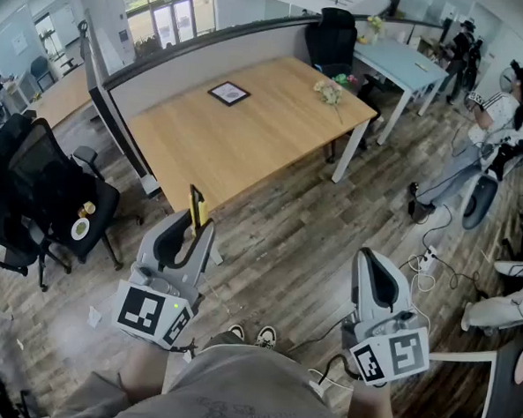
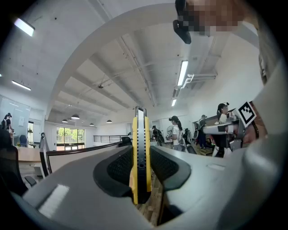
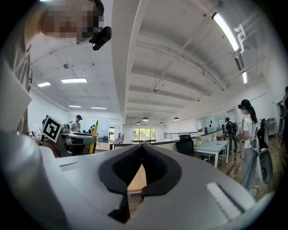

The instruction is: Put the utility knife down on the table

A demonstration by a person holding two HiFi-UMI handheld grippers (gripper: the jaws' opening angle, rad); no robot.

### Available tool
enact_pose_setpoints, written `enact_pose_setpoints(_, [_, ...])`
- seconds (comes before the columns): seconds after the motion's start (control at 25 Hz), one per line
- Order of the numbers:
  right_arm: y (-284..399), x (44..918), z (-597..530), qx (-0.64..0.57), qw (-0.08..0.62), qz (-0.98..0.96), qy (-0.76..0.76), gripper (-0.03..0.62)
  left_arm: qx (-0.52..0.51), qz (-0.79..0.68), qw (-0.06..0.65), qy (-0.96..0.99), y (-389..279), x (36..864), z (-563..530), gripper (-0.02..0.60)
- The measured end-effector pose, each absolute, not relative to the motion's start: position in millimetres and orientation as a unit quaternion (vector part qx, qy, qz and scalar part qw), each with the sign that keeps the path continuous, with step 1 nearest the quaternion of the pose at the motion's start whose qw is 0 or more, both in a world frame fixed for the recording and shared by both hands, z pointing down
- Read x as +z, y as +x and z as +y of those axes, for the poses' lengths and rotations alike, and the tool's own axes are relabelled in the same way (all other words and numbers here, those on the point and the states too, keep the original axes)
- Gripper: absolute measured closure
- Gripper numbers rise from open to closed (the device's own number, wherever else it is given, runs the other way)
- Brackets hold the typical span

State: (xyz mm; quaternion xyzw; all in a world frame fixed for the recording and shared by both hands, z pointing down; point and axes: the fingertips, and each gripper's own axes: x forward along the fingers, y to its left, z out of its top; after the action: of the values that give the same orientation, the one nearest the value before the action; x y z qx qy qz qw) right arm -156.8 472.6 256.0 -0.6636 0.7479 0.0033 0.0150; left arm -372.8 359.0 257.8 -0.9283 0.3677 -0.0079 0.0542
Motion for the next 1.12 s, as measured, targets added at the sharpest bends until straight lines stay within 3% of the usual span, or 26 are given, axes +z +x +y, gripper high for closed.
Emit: enact_pose_setpoints(1.12, [-121.8,281.4,434.5,-0.006,-0.003,0.754,-0.657,0.585,-0.024,0.343,0.055,-0.938,-322.6,271.9,331.1,0.471])
